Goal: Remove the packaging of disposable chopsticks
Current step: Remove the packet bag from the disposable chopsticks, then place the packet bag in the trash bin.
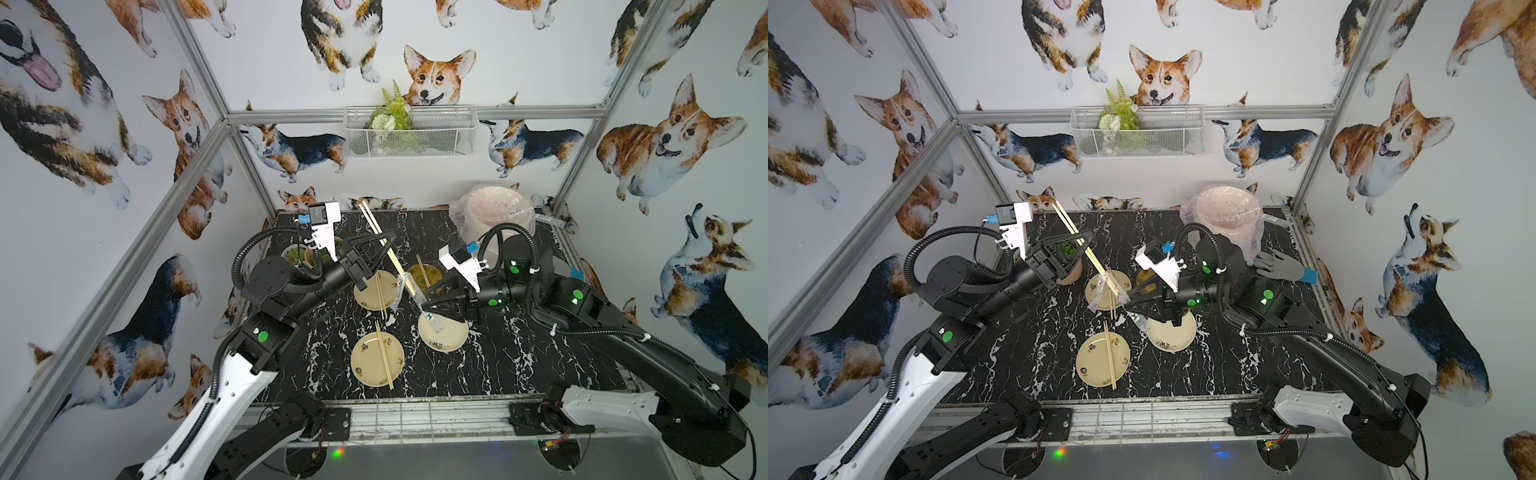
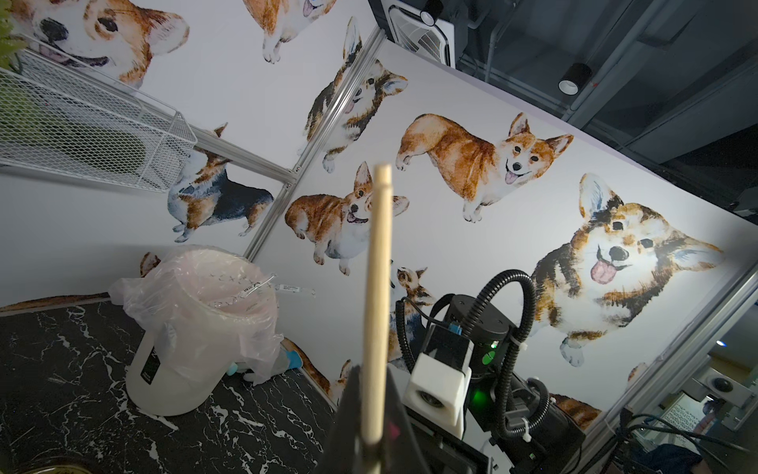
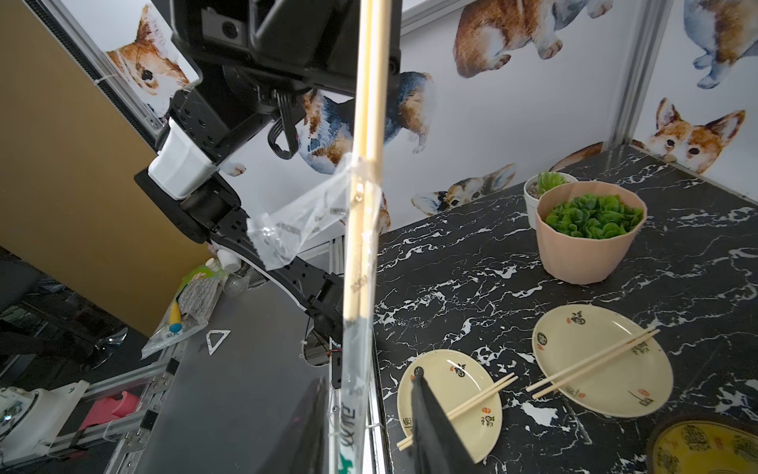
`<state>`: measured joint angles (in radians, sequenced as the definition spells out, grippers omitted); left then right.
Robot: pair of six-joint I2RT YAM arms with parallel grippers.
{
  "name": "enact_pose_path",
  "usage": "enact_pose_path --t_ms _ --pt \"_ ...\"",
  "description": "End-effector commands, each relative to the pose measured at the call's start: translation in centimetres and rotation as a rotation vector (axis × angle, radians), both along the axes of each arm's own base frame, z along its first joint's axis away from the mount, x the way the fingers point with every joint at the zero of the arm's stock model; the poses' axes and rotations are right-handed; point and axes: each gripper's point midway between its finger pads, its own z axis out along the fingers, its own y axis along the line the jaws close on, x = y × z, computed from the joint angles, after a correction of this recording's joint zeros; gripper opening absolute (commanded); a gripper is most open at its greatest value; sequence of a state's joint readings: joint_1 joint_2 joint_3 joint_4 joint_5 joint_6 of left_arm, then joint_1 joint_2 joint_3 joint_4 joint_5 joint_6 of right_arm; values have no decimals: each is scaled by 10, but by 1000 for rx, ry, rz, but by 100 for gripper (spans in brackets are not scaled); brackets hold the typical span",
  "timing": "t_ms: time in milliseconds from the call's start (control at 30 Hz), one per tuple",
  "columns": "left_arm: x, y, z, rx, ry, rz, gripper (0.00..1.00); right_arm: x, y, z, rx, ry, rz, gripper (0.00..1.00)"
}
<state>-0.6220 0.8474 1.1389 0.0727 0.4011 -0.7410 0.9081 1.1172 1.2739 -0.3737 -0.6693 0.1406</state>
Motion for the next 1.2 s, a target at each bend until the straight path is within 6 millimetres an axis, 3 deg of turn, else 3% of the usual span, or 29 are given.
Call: enact_pose_path --t_ms 0,100,167,233,300,400,500,533,633,867,933,1033,1167 --pt "-4 0 3 -5 -12 -15 0 1 5 -5 -19 -14 13 27" --pt "-4 1 2 -3 -15 -9 0 2 4 -6 -25 -15 -1 0" --pt "-3 4 2 -1 -21 11 0 9 1 -6 -41 -32 -47 0" --pt "-3 10 2 8 -28 49 0 29 -6 -14 -95 -68 -166 0" --pt "-2 18 1 21 -34 96 0 43 -25 -7 -117 -132 -290 0" --pt "-2 31 1 49 -48 172 0 85 -56 -8 -187 -150 -518 0" --pt "-1 41 -3 64 -49 228 0 136 -105 -10 -305 -188 -810 0" --pt "-2 44 -3 63 -50 238 0 156 -115 -18 -366 -198 -885 0" --pt "-3 46 -7 69 -46 242 0 200 -156 -14 -449 -239 -1099 0" --pt "-6 51 -10 82 -41 257 0 288 -244 -9 -313 -107 -1416 0" --pt "-8 52 -9 88 -45 260 0 303 -254 -5 -255 -104 -1459 0" --pt "-9 53 -9 91 -48 262 0 328 -251 -5 -214 -137 -1469 0" --pt "-7 52 -12 86 -39 260 0 362 -244 -34 -267 -126 -1465 0"
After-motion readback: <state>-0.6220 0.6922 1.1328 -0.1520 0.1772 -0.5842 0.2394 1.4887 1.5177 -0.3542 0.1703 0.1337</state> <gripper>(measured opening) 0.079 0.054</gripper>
